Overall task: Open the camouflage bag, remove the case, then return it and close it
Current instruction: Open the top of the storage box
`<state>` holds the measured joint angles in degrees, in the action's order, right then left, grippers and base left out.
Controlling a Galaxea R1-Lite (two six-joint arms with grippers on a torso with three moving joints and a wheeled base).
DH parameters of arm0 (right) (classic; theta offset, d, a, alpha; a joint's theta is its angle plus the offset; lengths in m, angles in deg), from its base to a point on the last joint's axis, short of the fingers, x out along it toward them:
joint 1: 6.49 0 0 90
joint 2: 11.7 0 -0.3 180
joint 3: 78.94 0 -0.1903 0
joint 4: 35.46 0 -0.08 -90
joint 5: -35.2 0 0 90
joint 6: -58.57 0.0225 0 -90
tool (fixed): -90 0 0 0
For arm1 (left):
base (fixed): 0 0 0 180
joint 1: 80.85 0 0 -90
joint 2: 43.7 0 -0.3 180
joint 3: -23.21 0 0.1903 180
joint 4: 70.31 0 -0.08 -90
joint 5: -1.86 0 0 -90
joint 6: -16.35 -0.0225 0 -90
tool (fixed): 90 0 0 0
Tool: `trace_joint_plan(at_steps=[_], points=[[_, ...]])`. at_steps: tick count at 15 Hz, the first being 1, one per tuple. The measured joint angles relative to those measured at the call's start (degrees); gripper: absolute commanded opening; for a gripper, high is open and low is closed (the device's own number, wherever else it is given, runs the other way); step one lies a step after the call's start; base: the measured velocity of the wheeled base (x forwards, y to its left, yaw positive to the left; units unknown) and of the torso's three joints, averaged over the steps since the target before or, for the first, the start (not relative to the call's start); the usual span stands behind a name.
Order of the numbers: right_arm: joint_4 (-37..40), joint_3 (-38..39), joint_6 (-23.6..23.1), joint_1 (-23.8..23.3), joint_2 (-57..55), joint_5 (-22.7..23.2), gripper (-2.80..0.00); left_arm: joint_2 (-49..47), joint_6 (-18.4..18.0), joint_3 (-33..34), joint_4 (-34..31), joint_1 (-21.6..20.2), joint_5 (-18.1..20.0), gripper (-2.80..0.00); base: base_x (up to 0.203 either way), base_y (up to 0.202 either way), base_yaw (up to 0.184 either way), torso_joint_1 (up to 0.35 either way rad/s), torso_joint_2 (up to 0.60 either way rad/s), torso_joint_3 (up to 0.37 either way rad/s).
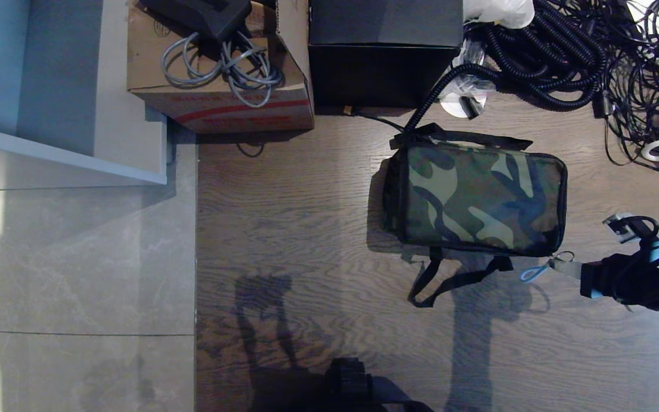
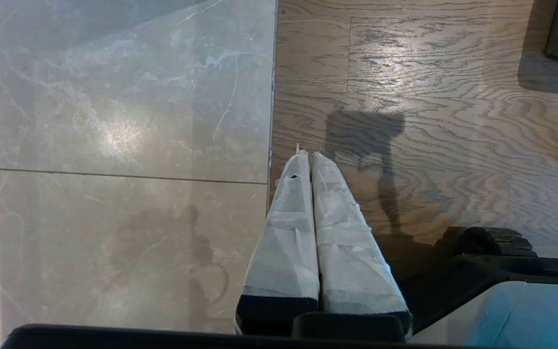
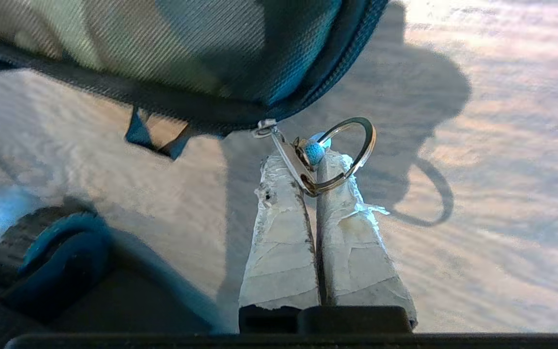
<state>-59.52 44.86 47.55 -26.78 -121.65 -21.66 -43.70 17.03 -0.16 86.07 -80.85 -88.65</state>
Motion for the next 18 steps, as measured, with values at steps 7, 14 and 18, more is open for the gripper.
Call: trace_joint_plan(at_steps=[7,14,18], points=[[0.13,-6.19,0.76,-2.23,-2.57,-0.10,-2.80,0.00,0.00,0.00,-0.02,0.00,0.02,-2.80,0.000,0.000,0.000,0.000,0.00,0.000],[-0.55,-10.63,6.27,-2.23,-3.98,0.33,-2.80,0.00,-0.01,0.00,-0.02,0.00,0.02,-2.80,0.000,0.000,0.000,0.000,0.00,0.000],[-0.46,-13.96,12.81,-2.21,-4.91,0.43,-2.80,0.00,0.00,0.00,0.00,0.00,0.01,-2.80,0.000,0.000,0.000,0.000,0.00,0.000]])
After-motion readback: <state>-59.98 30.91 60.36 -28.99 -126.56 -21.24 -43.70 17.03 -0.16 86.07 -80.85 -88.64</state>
